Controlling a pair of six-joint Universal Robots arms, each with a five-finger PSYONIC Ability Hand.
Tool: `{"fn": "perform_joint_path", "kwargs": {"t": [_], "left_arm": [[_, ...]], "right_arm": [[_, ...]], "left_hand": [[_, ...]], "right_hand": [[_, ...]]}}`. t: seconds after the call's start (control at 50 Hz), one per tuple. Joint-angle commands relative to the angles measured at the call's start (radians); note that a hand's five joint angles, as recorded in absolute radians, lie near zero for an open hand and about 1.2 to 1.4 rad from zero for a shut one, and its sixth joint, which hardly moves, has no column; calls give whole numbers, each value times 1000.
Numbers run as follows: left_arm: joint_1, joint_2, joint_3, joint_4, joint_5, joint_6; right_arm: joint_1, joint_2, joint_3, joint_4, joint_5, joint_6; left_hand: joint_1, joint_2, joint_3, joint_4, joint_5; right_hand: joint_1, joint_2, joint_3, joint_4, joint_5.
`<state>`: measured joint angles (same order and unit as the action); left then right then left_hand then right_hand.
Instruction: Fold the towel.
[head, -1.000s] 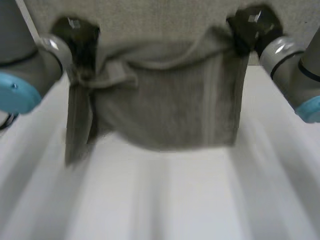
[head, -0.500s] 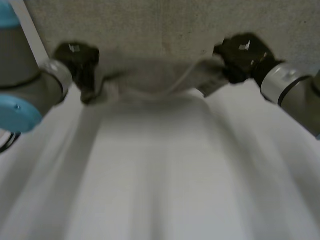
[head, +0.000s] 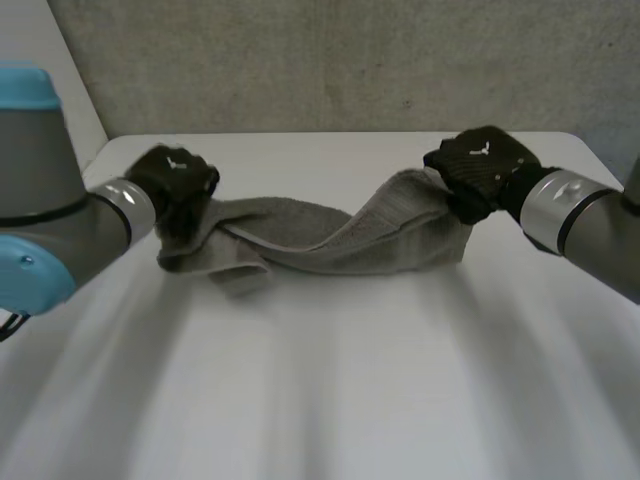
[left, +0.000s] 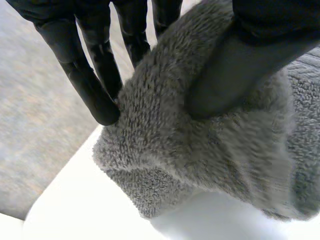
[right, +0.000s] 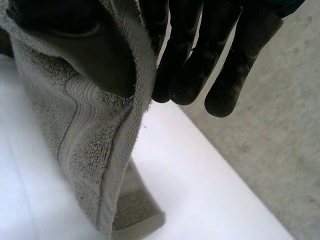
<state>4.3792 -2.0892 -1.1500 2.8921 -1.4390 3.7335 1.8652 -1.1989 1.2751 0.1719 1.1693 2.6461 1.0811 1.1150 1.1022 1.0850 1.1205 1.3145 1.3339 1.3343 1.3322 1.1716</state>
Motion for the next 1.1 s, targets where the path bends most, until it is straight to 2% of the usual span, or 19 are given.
{"fn": "perform_joint_path", "kwargs": {"t": [0.02, 0.1, 0.22, 0.28, 0.32, 0.42, 0.6, 0.7, 0.86, 1.1], "left_arm": [[-26, -140, 1, 2, -63, 103], [-44, -135, 15, 19, -113, 86], [-67, -91, 26, 42, -126, 17], [-82, -48, 10, 42, -126, -50], [-110, -12, -13, 39, -127, -127], [-170, 43, -91, 45, -124, -216], [-205, 90, -243, 76, -136, -247], [-207, 89, -318, 85, -211, -322], [-207, 86, -350, 99, -236, -448], [-224, 22, -321, 196, -251, -483]], "right_arm": [[3, 105, 10, -12, 76, -9], [-11, 124, 6, -43, 125, -9], [-12, 125, 13, -84, 156, -5], [-12, 125, 23, -134, 207, 8], [-12, 125, 33, -195, 284, 14], [-15, 125, 40, -261, 363, 17], [-75, 157, 21, -273, 368, 18], [-110, 168, 6, -298, 372, 25], [-147, 205, -16, -299, 374, 25], [-150, 211, -13, -302, 372, 25]], "left_hand": [[-715, -749, -736, -719, -929], [-847, -881, -868, -850, -1060], [-853, -887, -874, -857, -1067], [-853, -887, -874, -857, -1067], [-844, -878, -865, -848, -1058], [-841, -875, -862, -845, -1055], [-788, -822, -809, -792, -1002], [-659, -693, -681, -663, -873], [-656, -690, -677, -660, -870], [-665, -699, -686, -669, -879]], "right_hand": [[82, 62, 62, 64, 50], [82, 62, 62, 64, 50], [82, 62, 62, 64, 50], [82, 62, 62, 64, 50], [82, 62, 62, 64, 50], [82, 62, 62, 64, 50], [82, 62, 62, 64, 50], [82, 62, 62, 64, 50], [82, 62, 62, 64, 50], [82, 62, 62, 64, 50]]}}
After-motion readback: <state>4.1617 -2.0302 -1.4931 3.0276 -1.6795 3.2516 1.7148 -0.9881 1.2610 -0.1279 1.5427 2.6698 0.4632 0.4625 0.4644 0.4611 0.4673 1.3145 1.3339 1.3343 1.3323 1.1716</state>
